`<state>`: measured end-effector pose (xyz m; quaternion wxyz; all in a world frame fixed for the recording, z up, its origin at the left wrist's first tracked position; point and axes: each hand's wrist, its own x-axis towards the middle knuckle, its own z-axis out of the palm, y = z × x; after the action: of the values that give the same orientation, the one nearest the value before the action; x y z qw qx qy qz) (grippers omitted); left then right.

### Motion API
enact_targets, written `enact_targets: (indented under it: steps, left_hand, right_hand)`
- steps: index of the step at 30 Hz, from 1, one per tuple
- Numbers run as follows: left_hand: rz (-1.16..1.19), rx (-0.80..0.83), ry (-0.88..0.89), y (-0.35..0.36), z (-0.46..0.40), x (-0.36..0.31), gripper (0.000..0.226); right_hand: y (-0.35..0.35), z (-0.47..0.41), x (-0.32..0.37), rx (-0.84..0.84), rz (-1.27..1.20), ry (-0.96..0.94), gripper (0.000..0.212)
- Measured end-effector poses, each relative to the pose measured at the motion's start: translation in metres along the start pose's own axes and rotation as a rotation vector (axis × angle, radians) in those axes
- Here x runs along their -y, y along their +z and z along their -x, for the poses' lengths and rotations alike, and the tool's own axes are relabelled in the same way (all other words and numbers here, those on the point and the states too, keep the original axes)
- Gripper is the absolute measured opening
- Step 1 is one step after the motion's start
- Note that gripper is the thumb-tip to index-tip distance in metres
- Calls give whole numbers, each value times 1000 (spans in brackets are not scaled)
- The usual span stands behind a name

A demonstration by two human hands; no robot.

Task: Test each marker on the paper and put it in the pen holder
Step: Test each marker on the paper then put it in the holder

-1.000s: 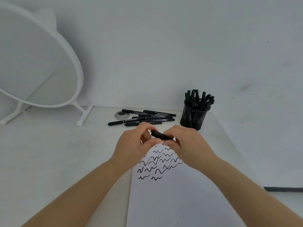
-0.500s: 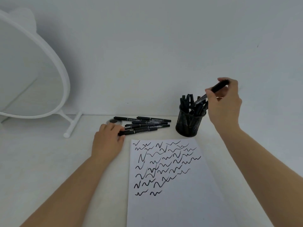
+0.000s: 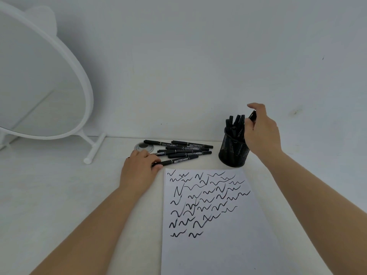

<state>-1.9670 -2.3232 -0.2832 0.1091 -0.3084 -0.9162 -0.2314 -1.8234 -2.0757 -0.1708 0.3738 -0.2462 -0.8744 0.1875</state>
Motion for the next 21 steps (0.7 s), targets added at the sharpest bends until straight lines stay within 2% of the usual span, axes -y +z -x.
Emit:
enact_targets:
  steps: [6, 10, 14, 17, 19, 21]
  left_hand:
    - [40, -12, 2, -1, 1, -1, 22]
    - [40, -42, 8, -1, 1, -1, 22]
    - [1, -97, 34, -5, 4, -3, 22]
    - [23, -149, 3, -12, 8, -5, 22]
    - [130, -177, -57, -18, 13, -11, 21]
    - [253, -170, -93, -25, 20, -19, 20]
  right_hand:
    - [10, 0, -3, 67, 130, -6, 31]
    - [15, 3, -5, 194, 238, 19, 41]
    - [11, 7, -3, 253, 211, 39, 49]
    - [1, 16, 3, 60, 186, -114, 44]
    - [-9, 29, 9, -120, 74, -193, 34]
    - [-19, 48, 14, -209, -85, -213, 22]
